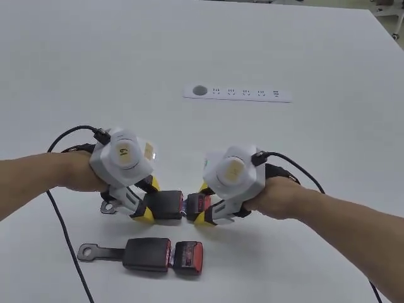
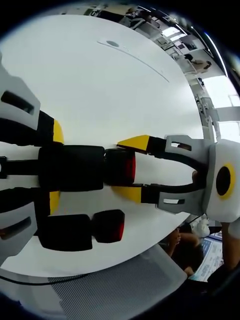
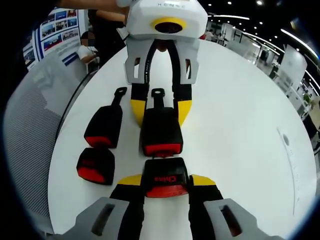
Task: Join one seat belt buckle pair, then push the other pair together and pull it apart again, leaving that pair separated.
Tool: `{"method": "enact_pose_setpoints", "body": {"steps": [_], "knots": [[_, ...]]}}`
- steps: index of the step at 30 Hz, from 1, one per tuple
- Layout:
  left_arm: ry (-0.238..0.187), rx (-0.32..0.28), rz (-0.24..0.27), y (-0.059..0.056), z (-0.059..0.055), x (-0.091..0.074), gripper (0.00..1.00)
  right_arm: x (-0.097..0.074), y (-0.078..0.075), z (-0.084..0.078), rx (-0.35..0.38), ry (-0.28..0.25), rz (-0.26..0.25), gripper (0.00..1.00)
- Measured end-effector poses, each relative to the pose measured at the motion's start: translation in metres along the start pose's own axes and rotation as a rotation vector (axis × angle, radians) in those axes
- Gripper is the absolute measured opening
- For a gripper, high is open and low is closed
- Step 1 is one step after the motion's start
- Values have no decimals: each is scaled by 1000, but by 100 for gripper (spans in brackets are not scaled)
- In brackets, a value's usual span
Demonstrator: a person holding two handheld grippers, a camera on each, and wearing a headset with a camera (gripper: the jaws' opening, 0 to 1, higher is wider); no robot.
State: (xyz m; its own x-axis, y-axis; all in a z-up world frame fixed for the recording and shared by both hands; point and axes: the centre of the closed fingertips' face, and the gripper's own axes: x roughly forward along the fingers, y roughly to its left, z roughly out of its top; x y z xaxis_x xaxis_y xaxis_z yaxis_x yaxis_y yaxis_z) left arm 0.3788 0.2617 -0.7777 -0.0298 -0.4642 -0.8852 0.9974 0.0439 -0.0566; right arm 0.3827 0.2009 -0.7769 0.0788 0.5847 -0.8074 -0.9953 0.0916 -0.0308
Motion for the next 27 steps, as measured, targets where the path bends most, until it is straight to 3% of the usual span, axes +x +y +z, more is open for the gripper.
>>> {"method": "enact_pose_setpoints", "body": {"steps": [27], "knots": [[-4,-6,2,2,-3,0,32,-1,-1,-4,-16,30,2,31]]}}
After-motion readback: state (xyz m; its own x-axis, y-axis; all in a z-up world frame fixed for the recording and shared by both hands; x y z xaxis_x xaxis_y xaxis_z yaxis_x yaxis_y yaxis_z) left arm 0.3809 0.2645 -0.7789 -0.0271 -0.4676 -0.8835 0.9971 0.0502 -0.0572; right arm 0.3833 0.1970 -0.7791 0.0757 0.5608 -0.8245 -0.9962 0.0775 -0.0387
